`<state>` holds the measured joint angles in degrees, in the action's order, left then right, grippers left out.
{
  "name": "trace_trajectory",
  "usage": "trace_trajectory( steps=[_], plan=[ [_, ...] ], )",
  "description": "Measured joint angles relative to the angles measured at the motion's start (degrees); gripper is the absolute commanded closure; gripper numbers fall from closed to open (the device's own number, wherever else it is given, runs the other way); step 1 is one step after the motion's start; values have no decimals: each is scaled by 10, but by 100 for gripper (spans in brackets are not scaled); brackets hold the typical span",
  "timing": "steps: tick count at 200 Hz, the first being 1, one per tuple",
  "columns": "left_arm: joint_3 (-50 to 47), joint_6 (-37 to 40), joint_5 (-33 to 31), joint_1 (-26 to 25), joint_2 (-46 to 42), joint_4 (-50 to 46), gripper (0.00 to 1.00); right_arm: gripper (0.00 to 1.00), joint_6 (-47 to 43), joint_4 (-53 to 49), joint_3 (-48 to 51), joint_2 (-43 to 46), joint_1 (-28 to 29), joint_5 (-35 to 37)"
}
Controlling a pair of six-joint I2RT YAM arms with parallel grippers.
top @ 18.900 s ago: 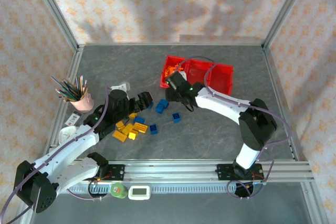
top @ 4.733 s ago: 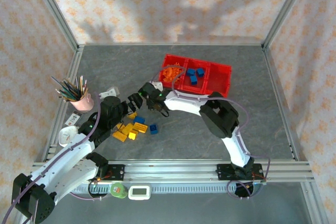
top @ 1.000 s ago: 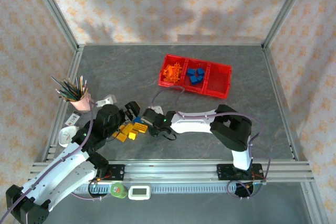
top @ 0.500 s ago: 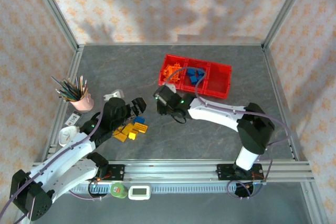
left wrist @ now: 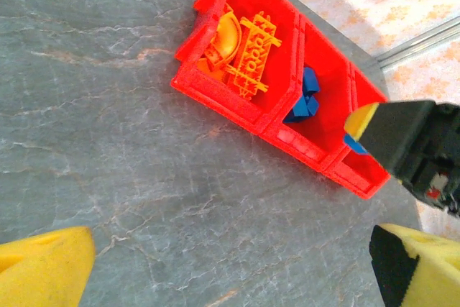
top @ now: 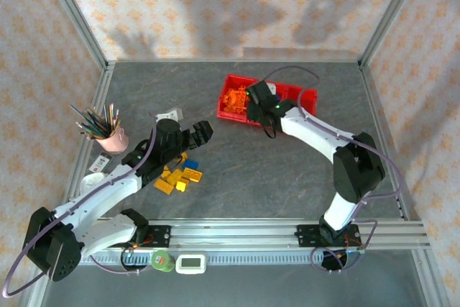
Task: Sort the legos into containers by color
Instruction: Place the lego in the container.
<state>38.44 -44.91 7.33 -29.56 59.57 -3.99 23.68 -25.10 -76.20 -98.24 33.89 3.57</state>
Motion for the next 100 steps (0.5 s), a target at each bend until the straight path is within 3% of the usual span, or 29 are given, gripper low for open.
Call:
trace_trajectory(
  steps=[63,100],
  plan=[
    [14,4,16,9,25,19,1,70,-33,8,-80,-110,-68,13],
    [14,4,18,12,25,20,1,56,-48,7,-122,-164,-85,21]
  ],
)
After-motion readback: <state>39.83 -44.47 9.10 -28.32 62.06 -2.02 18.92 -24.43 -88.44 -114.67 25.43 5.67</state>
